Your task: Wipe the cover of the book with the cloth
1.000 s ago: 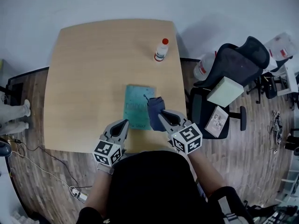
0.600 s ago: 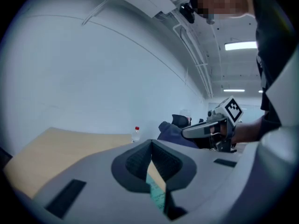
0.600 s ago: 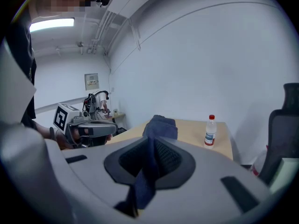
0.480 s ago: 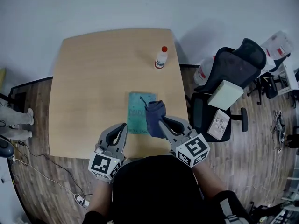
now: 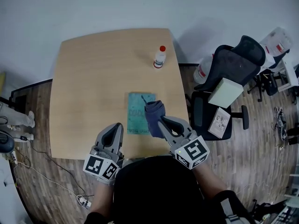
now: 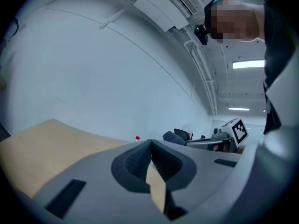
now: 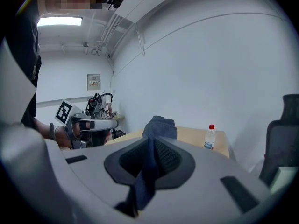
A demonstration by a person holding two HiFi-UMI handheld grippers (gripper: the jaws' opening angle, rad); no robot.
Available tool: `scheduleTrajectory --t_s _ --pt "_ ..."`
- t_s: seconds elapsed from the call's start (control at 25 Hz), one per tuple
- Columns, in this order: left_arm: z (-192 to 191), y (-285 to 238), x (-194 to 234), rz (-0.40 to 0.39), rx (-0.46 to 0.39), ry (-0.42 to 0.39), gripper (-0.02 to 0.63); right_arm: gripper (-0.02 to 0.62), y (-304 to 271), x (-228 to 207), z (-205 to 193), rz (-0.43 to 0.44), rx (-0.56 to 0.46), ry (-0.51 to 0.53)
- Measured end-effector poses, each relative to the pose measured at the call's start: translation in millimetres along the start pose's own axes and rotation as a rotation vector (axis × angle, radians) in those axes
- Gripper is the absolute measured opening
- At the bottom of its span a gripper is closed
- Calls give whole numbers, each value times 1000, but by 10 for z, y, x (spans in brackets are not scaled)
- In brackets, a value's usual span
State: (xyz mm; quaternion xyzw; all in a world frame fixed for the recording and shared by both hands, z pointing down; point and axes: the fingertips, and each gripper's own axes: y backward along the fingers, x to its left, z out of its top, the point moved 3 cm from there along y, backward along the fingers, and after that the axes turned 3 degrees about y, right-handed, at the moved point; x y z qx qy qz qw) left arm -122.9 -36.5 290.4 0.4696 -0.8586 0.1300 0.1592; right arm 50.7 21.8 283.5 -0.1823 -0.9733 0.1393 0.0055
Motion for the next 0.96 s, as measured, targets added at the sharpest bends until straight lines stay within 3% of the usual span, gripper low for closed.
scheduleTrajectory --t_s 0.4,0.56,0.96 --pt "-85 -87 -145 -14 71 -70 20 58 5 -36 -51 13 -6 -32" --pt "-110 -84 -140 -4 78 -61 20 58 -3 -46 -87 16 -7 -46" --pt "-101 -192 -126 30 70 -137 20 58 -61 -156 -87 22 -15 -45"
